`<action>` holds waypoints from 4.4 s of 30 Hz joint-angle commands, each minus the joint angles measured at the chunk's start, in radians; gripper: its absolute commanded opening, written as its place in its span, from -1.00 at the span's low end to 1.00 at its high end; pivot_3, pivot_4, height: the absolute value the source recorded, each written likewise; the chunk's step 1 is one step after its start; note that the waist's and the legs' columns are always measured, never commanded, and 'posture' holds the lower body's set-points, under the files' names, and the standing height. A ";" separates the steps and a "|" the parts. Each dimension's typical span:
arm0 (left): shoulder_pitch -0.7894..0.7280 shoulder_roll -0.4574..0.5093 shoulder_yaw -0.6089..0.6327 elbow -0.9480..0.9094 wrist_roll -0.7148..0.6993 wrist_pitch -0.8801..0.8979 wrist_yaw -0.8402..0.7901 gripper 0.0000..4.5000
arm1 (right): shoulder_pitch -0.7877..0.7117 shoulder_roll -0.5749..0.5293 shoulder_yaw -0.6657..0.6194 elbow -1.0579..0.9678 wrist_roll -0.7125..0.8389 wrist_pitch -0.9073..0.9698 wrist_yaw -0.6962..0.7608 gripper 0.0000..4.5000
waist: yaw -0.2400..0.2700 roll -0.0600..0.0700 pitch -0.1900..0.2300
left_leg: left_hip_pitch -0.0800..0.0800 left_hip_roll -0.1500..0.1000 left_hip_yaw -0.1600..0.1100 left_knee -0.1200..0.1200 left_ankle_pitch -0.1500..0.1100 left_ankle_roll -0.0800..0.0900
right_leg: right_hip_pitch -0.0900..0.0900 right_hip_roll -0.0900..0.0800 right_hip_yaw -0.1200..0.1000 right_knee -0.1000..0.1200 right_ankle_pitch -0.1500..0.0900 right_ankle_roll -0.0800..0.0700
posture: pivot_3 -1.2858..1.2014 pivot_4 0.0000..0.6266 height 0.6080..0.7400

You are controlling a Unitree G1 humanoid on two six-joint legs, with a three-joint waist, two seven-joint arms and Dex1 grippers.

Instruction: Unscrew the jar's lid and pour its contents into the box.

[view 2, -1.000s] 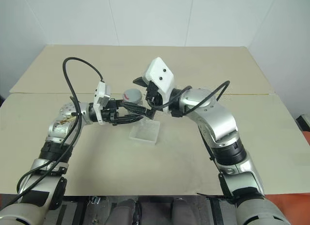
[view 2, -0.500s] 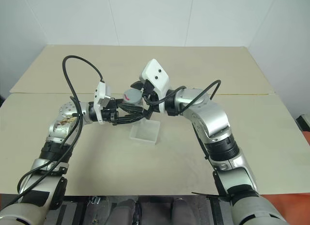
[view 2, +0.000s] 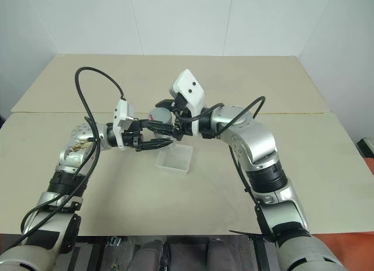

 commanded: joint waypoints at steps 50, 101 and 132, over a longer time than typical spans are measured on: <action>0.192 0.082 0.078 -0.343 -0.159 0.181 0.009 0.29 | -0.075 -0.010 -0.096 0.274 0.019 -0.417 0.552 0.94 | -0.011 0.000 0.000 | 0.001 0.003 0.000 0.000 0.000 0.000 | 0.000 0.000 0.000 0.001 0.000 0.000 | 0.03 -0.52 1.00; 0.127 -0.033 0.095 -0.226 -0.023 0.058 0.291 0.29 | -0.035 0.153 0.011 -0.110 -0.183 0.113 -0.299 0.94 | -0.019 0.000 0.000 | 0.000 0.000 0.000 0.000 0.000 0.000 | -0.001 -0.001 0.000 0.002 0.000 0.000 | 0.03 -0.52 1.00; 0.188 0.133 0.070 -0.469 -0.222 0.175 -0.050 0.29 | -0.014 -0.016 -0.047 0.108 0.107 -0.260 0.490 0.25 | -0.023 0.000 0.000 | 0.001 0.003 0.000 -0.001 0.000 0.000 | 0.000 0.001 0.000 0.000 0.000 0.000 | 0.03 -0.52 1.00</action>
